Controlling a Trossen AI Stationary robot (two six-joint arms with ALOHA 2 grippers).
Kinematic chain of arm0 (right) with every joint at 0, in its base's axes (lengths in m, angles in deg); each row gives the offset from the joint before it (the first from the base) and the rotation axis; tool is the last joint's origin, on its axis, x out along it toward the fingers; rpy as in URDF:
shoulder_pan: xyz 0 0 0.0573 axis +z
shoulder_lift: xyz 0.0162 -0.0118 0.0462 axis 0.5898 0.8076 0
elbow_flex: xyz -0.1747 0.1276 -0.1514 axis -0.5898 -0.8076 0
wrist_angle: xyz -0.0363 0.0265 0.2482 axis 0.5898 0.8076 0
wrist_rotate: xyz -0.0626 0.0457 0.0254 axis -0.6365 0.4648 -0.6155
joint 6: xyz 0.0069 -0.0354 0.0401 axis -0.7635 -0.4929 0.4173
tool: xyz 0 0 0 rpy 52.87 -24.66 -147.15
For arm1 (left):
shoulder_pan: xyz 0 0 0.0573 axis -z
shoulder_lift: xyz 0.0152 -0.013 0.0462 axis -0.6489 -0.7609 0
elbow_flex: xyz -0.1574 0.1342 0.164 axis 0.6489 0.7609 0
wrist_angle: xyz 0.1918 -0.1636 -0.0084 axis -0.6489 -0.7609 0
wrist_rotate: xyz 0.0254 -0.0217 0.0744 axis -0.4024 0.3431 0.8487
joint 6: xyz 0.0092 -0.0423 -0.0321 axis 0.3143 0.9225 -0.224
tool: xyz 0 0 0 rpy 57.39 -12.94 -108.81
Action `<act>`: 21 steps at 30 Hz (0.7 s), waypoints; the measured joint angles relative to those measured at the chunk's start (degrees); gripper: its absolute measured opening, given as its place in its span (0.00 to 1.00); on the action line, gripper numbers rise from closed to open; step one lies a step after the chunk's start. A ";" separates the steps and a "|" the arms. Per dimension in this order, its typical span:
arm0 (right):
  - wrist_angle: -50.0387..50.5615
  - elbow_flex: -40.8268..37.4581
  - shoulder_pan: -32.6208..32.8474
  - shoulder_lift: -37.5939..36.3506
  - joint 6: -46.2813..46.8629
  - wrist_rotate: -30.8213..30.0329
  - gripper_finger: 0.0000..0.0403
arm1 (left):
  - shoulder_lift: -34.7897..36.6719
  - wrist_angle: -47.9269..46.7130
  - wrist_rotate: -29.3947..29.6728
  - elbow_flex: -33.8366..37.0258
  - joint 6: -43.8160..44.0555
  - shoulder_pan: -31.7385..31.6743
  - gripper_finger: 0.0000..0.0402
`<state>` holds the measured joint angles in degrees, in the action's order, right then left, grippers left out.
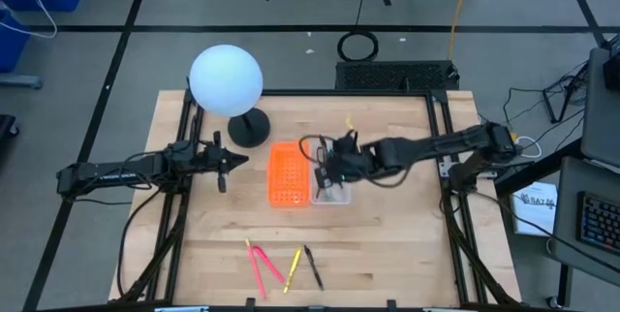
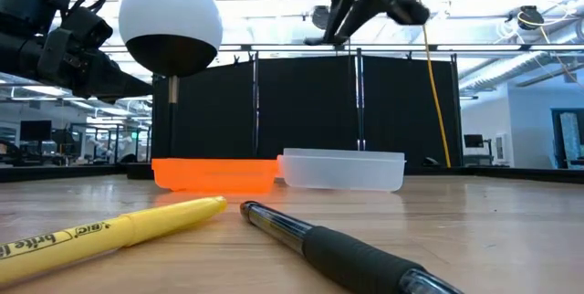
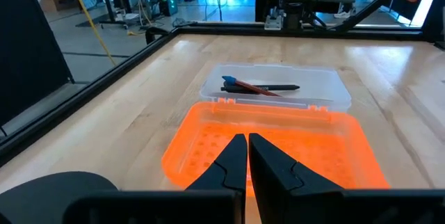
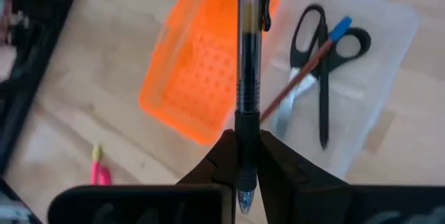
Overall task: Pick & place school supplies into a supply box
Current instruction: Put the right black pen into the orange supply box
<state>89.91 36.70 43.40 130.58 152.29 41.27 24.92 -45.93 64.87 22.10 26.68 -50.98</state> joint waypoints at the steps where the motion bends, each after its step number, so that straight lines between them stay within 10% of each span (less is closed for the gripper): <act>1: -0.68 -0.51 -1.13 0.23 -0.33 0.66 0.06 | 0.00 0.00 0.00 0.00 0.03 0.00 0.06; 21: -31.49 -29.69 -7.34 1.59 6.34 9.60 0.06 | 0.02 1.51 0.12 0.00 -0.46 0.02 0.06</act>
<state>58.43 7.02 36.06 132.17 158.63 50.87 24.94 -44.41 64.99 22.10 26.21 -50.96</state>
